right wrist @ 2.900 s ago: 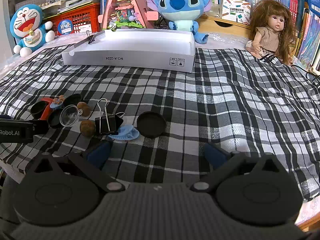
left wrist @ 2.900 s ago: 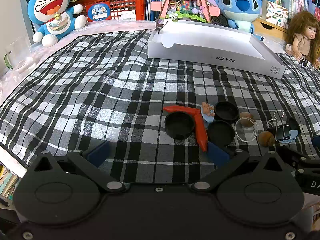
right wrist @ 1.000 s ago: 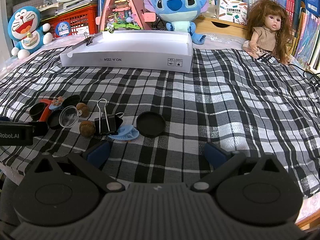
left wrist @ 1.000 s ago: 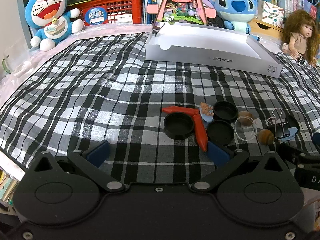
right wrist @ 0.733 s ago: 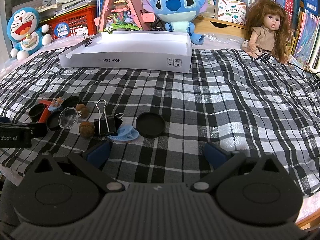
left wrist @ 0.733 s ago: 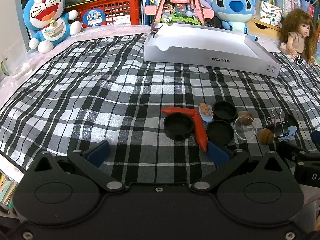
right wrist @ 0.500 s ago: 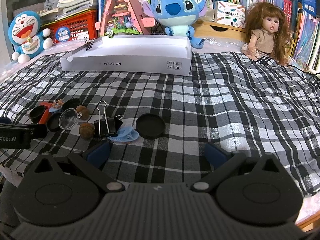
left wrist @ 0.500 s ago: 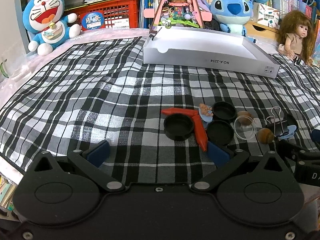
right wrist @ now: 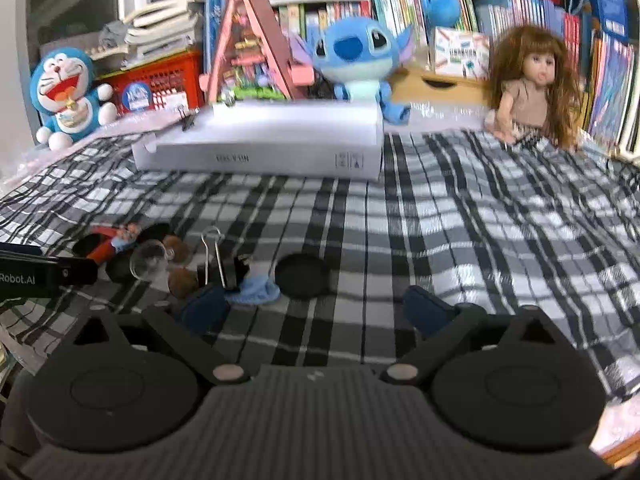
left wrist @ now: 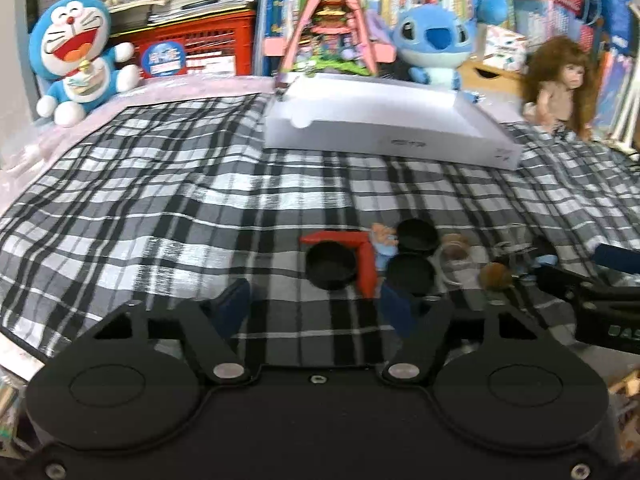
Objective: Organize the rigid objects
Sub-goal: 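Move left tool toward a black round cap while right tool approaches the light blue clip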
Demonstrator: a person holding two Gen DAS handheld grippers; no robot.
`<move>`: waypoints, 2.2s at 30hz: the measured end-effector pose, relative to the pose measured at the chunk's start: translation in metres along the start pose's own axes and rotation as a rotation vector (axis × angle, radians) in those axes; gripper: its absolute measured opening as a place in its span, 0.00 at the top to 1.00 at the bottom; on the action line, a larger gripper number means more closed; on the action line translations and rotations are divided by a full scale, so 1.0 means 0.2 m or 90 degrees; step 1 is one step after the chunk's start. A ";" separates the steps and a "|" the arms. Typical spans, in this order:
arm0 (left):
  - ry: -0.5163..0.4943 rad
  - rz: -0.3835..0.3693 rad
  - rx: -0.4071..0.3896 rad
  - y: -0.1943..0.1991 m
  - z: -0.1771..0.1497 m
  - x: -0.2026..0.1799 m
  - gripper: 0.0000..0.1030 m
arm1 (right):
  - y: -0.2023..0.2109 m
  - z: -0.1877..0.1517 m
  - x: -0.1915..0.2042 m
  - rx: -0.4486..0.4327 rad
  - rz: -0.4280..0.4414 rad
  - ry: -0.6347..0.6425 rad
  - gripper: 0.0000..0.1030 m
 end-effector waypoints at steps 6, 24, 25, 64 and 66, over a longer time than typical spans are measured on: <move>-0.009 -0.026 -0.006 0.03 0.00 -0.04 0.71 | 0.04 -0.01 0.08 -0.018 0.028 0.034 0.21; -0.047 0.019 -0.027 0.00 0.01 -0.04 0.77 | 0.02 -0.04 0.13 -0.004 0.000 0.050 0.51; -0.048 0.018 -0.028 0.00 0.01 -0.05 0.76 | 0.01 -0.04 0.13 -0.002 -0.003 0.049 0.51; -0.020 0.012 -0.053 -0.05 0.02 0.00 0.63 | 0.01 -0.02 0.02 -0.010 -0.060 0.032 0.18; -0.017 0.010 -0.054 -0.05 0.02 0.00 0.64 | 0.02 -0.01 0.06 -0.020 -0.056 0.048 0.18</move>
Point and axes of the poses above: each gripper's, at about its wrist camera, not at the fingertips, and y roughly against the way its jaws point, x to its left, z to its top, the point moved 5 cm from there along -y, roughly the way its jaws point, and after that the axes turned 3 degrees about x, right-handed, at the moved point
